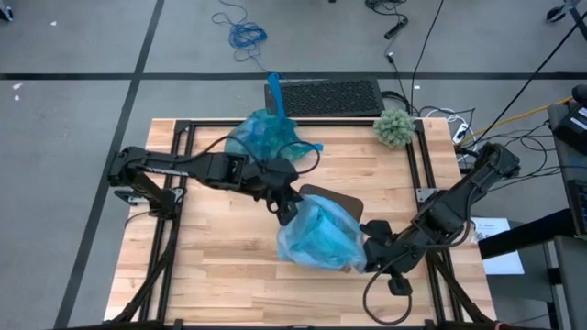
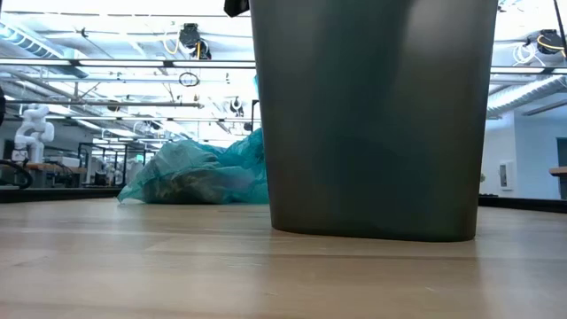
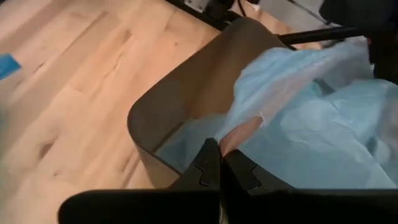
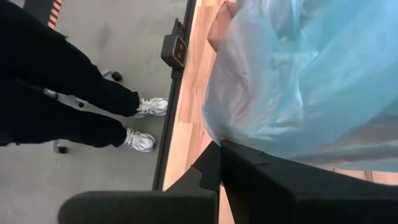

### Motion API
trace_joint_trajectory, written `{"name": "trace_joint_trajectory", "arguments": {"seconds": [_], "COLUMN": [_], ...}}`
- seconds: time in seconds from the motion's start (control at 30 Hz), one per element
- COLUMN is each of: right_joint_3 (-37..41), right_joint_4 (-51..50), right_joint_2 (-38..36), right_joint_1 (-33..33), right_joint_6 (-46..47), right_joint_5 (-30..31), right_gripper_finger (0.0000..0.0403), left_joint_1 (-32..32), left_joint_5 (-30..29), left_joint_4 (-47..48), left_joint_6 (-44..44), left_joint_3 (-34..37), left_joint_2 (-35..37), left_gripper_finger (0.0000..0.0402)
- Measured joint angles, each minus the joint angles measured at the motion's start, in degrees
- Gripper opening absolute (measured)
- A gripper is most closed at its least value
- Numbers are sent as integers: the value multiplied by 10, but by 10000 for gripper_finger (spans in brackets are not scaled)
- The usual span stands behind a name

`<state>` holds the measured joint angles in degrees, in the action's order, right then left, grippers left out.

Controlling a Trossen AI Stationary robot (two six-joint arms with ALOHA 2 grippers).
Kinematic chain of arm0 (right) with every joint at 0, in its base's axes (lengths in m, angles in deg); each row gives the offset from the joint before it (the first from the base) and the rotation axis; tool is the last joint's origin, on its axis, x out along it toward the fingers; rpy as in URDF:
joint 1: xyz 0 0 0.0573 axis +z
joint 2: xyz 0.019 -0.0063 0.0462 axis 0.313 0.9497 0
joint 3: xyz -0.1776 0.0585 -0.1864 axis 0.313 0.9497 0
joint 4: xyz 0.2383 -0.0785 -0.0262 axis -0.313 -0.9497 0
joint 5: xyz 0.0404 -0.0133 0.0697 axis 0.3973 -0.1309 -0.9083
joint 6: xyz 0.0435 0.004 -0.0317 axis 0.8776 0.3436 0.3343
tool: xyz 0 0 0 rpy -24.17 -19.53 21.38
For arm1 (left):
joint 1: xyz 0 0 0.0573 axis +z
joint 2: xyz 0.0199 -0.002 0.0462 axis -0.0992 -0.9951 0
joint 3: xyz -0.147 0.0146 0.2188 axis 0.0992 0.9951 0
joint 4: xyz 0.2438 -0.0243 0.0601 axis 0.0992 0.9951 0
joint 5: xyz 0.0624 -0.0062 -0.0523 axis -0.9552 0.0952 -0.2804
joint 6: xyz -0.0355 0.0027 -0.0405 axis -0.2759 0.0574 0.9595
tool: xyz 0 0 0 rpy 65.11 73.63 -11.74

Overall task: Place trash/remove bag and relplace
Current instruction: Insert the new trash bag into the trash bin

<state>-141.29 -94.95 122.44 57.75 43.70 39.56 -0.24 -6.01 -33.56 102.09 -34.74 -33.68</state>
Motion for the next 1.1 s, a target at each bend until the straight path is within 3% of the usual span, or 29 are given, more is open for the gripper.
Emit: {"name": "trace_joint_trajectory", "arguments": {"seconds": [0.37, 0.57, 0.7, 0.83, 1.1], "right_joint_3": [0, 3, -1, -36, -135], "right_joint_4": [-19, -71, -33, -26, -86], "right_joint_2": [23, 22, 2, -16, -24], "right_joint_1": [-3, -2, 2, 2, 2], "right_joint_6": [30, 69, 92, 128, 142], "right_joint_5": [8, 15, 13, 16, 50], "right_gripper_finger": [0, 0, 4, 37, 148], "left_joint_1": [-17, -16, -15, -15, -16], "left_joint_5": [-51, -57, -56, -55, -51], "left_joint_4": [13, -39, -52, -52, -52], "left_joint_6": [11, 11, 11, 11, 11], "left_joint_3": [44, 64, 64, 63, 63], "left_joint_2": [-3, -3, -4, -5, -5], "left_gripper_finger": [0, 0, 0, 0, 0]}}
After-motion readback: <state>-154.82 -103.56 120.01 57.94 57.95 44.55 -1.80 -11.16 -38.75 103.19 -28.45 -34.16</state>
